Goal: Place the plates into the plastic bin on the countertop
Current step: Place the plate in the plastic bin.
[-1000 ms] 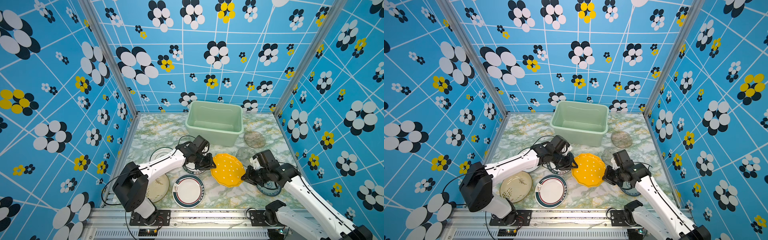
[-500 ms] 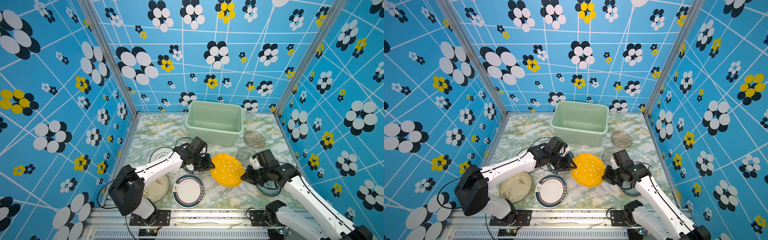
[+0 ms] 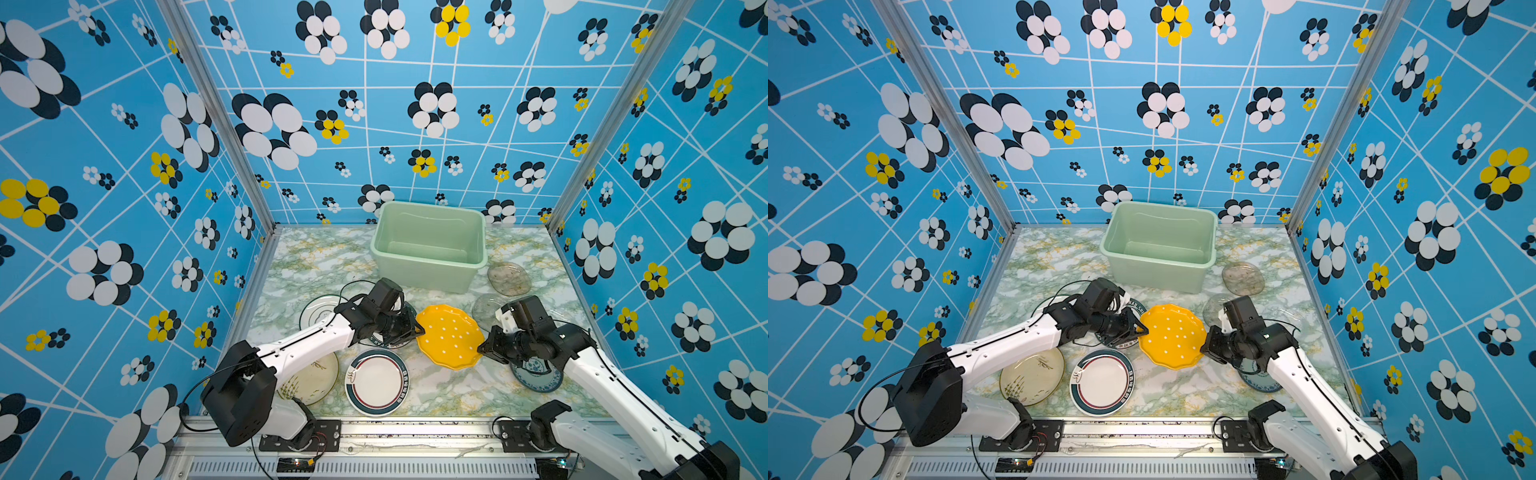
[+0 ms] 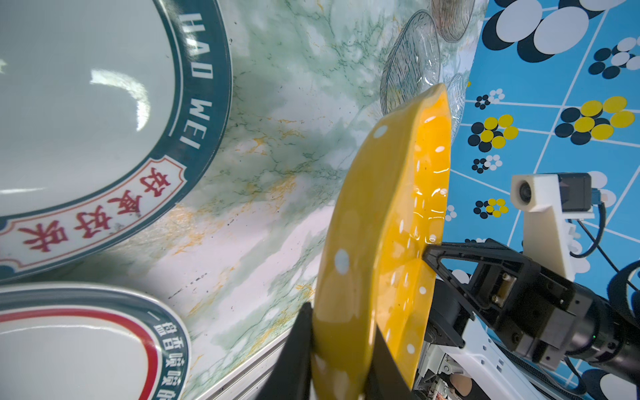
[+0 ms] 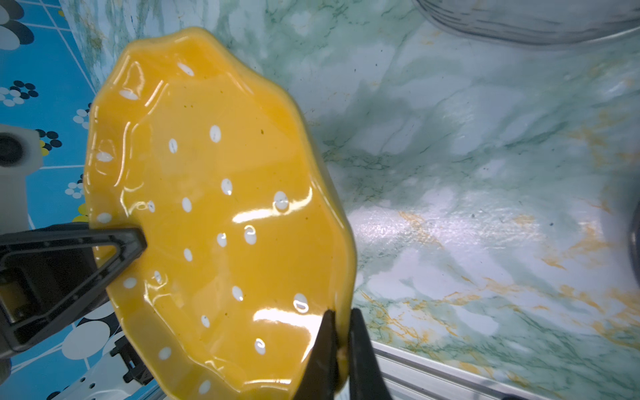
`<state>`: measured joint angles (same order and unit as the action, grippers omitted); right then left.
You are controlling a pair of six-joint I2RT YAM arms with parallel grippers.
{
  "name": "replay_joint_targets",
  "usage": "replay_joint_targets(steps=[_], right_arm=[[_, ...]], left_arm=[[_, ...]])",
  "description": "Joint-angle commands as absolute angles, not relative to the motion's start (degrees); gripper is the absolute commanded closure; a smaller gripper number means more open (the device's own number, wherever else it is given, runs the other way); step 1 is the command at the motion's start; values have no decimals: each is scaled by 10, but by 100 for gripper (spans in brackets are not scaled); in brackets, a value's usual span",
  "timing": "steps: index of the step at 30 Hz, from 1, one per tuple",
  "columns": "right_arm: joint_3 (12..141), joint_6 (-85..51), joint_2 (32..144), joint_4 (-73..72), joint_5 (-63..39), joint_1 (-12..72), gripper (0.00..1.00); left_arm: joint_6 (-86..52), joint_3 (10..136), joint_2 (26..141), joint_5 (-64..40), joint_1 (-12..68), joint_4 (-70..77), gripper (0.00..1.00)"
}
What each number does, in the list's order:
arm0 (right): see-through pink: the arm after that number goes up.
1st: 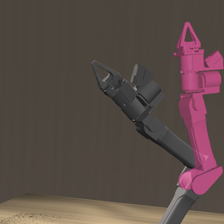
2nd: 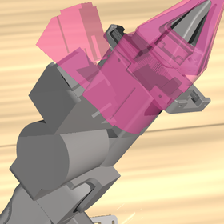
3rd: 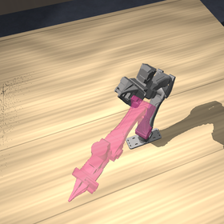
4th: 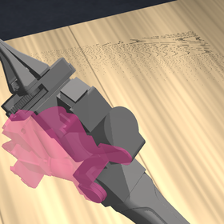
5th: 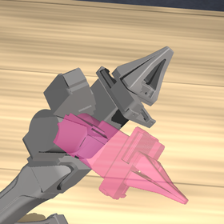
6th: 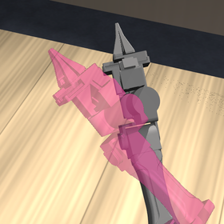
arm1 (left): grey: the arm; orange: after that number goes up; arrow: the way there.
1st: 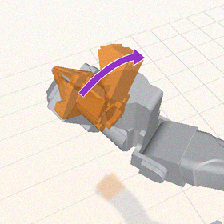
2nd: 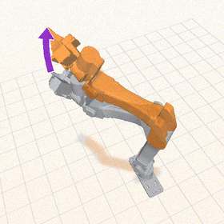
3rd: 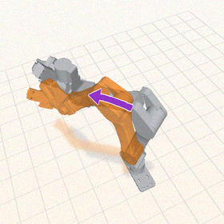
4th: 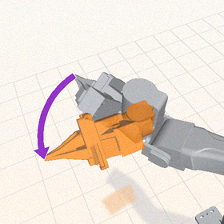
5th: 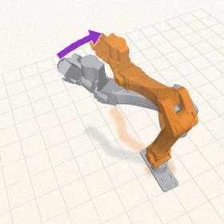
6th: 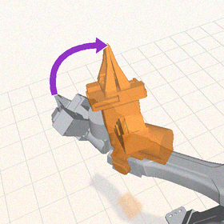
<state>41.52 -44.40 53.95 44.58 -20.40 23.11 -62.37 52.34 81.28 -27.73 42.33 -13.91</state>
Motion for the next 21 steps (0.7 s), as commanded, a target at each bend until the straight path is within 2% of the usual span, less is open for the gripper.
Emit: replay_joint_targets(steps=[1, 6, 9, 12, 14, 21], right_arm=[[440, -430, 537, 365, -254, 239, 89], [446, -430, 544, 363, -253, 238, 84], [447, -432, 547, 361, -254, 236, 77], [450, -436, 547, 360, -258, 233, 65], [453, -444, 545, 353, -264, 229, 53], [445, -465, 524, 351, -270, 208, 29]], left_arm=[[-650, 510, 795, -298, 419, -75, 100], [-665, 494, 782, -305, 407, -44, 100], [-662, 494, 777, -306, 404, -47, 100], [-661, 496, 773, -307, 403, -51, 100], [-661, 498, 769, -307, 401, -55, 100], [-675, 501, 759, -305, 397, -51, 100]])
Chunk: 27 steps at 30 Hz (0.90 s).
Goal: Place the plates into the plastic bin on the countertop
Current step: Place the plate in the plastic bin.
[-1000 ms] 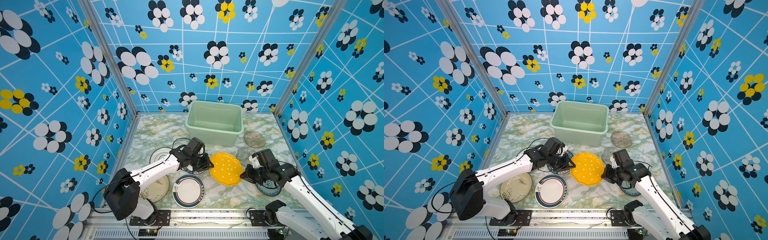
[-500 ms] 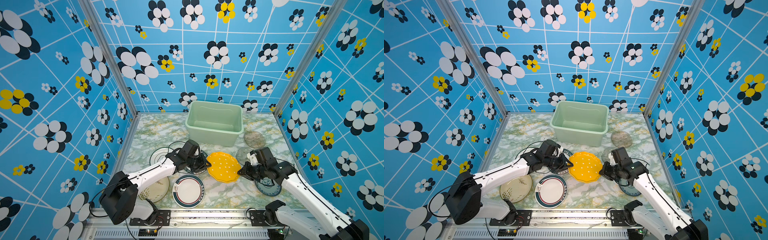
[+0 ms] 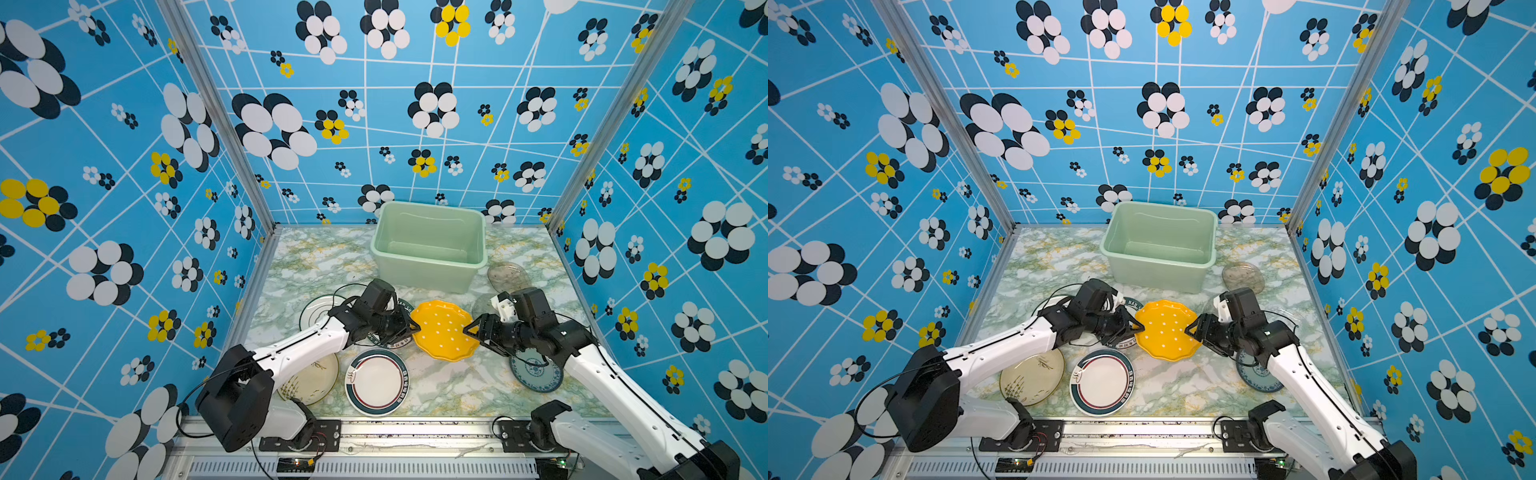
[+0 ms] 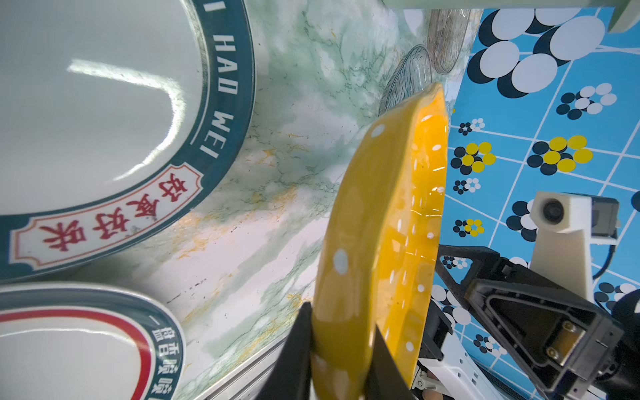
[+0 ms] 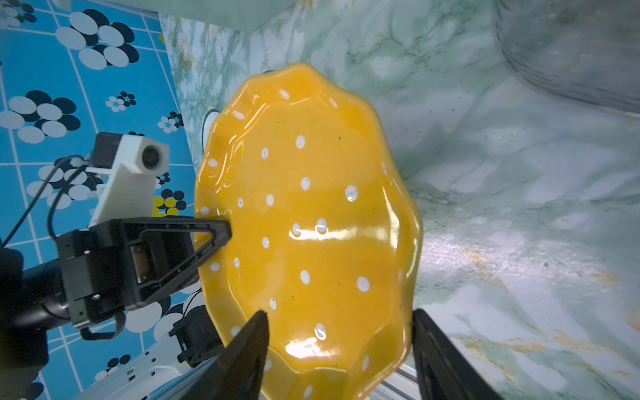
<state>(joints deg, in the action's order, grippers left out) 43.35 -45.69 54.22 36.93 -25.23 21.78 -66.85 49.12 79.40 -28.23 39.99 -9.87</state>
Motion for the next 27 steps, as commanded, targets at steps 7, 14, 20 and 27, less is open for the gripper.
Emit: replay_joint_targets(steps=[7, 14, 20, 27], right_arm=[[403, -474, 501, 346, -295, 168, 22], [373, -501, 505, 287, -339, 163, 23], [343, -544, 512, 199, -391, 162, 29], [322, -583, 501, 137, -400, 162, 56]], left_arm=[[-688, 509, 744, -296, 396, -48, 100], [-695, 530, 733, -293, 395, -57, 100], [-712, 536, 729, -289, 395, -43, 100], [-739, 530, 729, -287, 397, -13, 100]])
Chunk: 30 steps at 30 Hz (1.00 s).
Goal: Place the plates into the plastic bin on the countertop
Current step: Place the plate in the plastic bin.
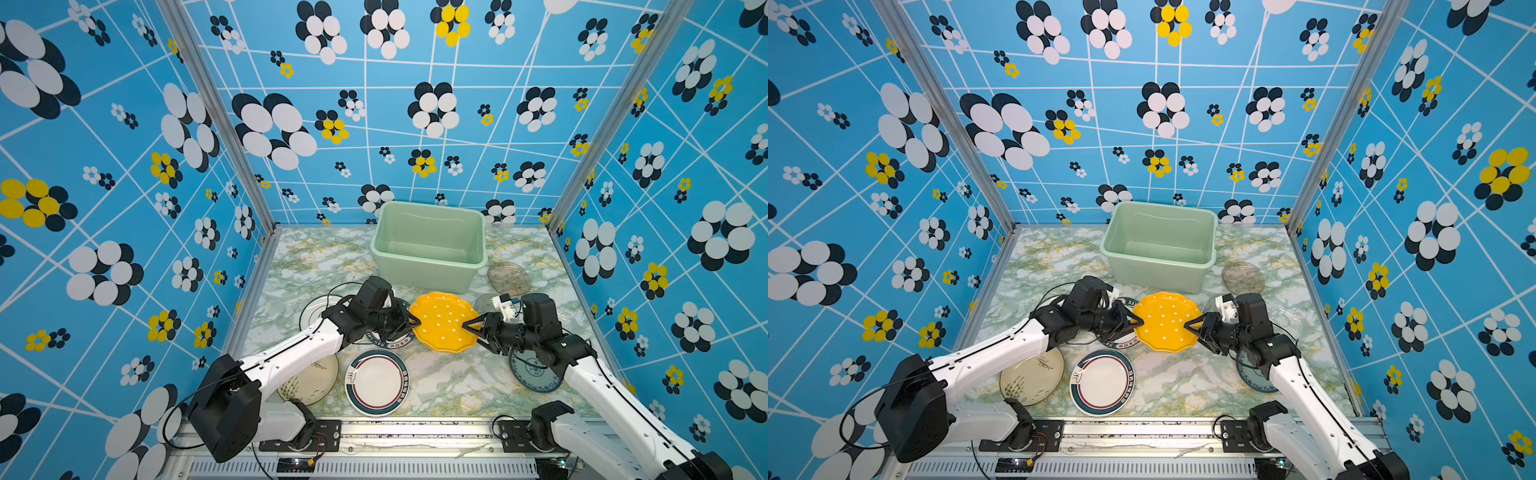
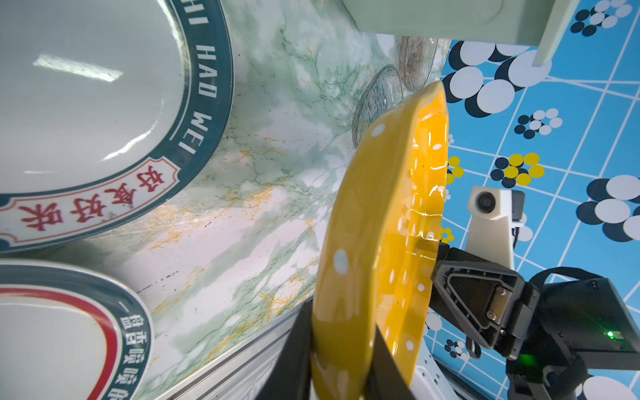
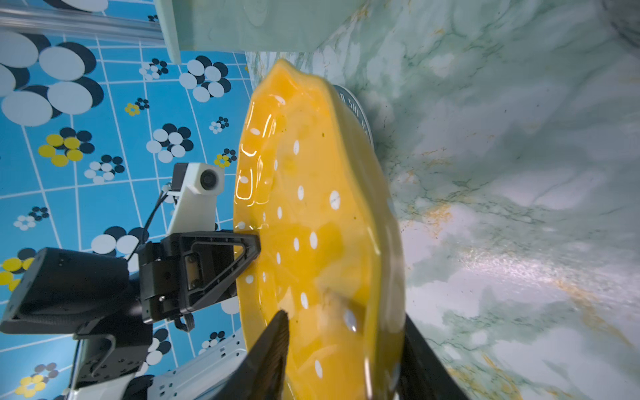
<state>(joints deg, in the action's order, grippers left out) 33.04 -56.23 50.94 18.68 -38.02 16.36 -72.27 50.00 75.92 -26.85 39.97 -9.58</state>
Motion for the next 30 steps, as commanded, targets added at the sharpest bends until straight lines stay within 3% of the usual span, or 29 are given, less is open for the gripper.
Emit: replay_joint_targets(steps=[1, 13, 19, 21, 23, 27, 30], right_arm=[[322, -586, 500, 135, -399, 163, 59], [336, -599, 481, 129, -385, 163, 100], [372, -575, 457, 198, -361, 163, 100], [390, -558, 450, 236, -348, 163, 100], [415, -542, 445, 274, -339, 163, 100], [454, -526, 436, 323, -321, 162, 100], [484, -518, 440, 350, -310, 163, 100]], left_arm=[[-739, 530, 729, -287, 398, -13, 100], [-753, 532, 730, -289, 409, -8, 100], [-744, 544, 728, -288, 410, -31, 100], [-734, 550, 725, -284, 410, -48, 89], [-724, 551, 717, -273, 409, -63, 72], [-716, 545, 702, -262, 401, -75, 50], [-698, 552, 687, -251, 390, -92, 41]])
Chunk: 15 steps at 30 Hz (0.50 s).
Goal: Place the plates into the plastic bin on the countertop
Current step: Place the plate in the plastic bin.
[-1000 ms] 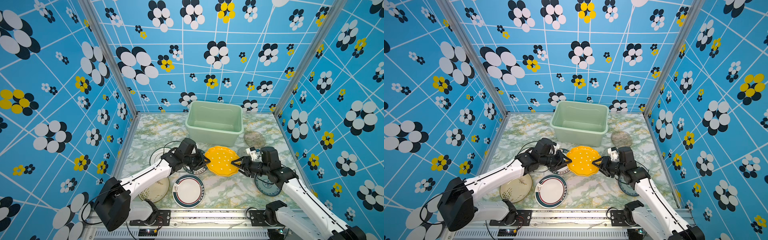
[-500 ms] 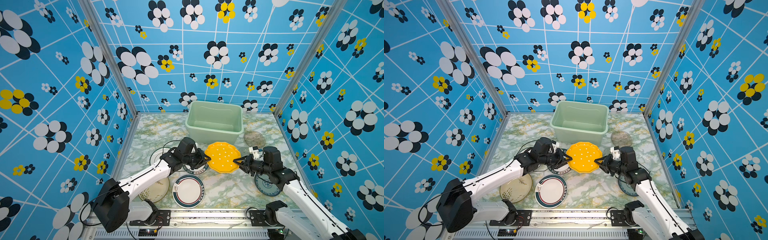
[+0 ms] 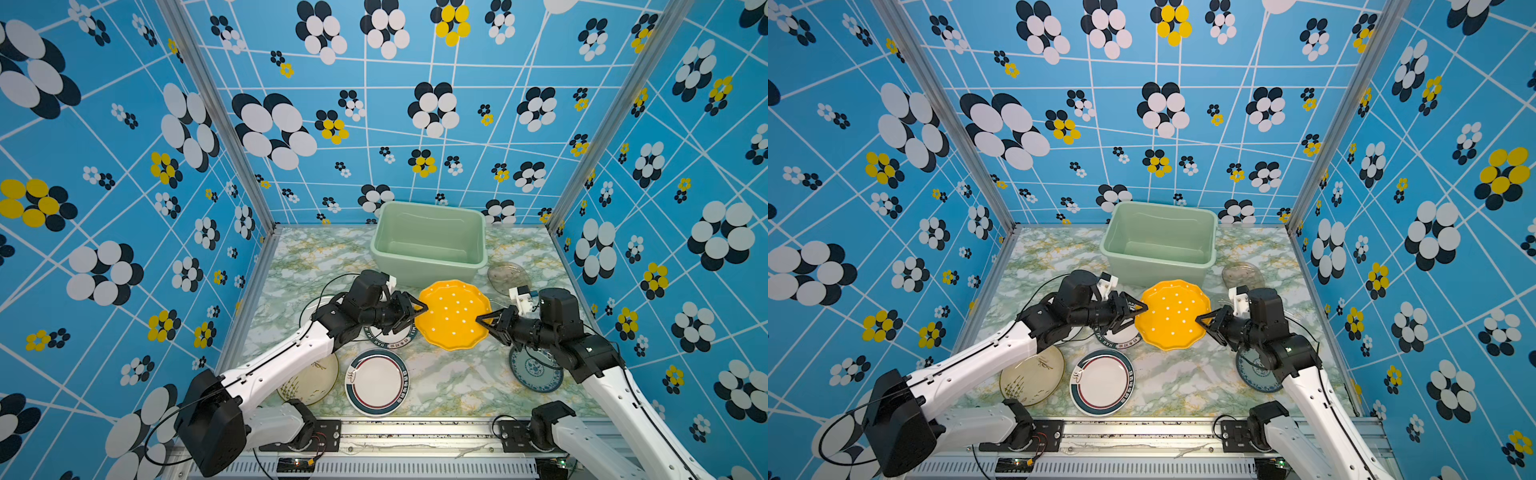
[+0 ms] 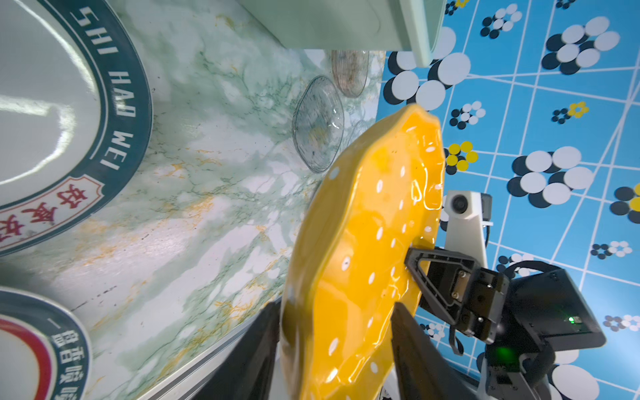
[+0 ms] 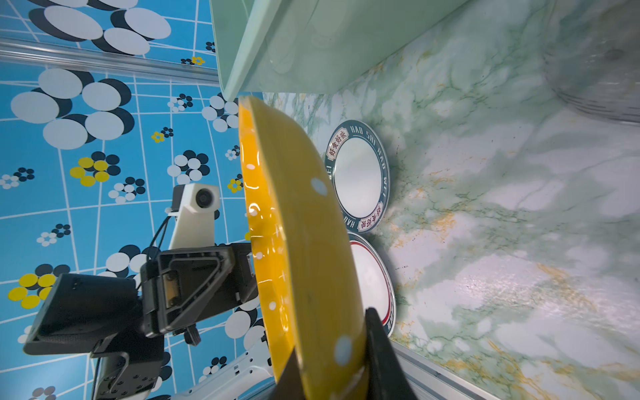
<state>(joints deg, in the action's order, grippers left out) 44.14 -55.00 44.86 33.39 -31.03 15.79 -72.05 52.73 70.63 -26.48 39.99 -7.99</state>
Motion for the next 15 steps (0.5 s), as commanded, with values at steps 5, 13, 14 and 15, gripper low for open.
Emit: replay_joint_targets(steps=[5, 13, 14, 15], right_arm=[[534, -514, 463, 361, -307, 163, 100], [641, -532, 532, 348, -299, 162, 100], [658, -532, 547, 346, -298, 162, 100], [675, -532, 564, 343, -296, 162, 100]], left_arm=[[-656, 575, 661, -236, 367, -145, 30], [-583, 611, 601, -195, 293, -264, 28], [-568, 621, 593, -186, 282, -285, 27], [-553, 632, 588, -181, 270, -302, 26]])
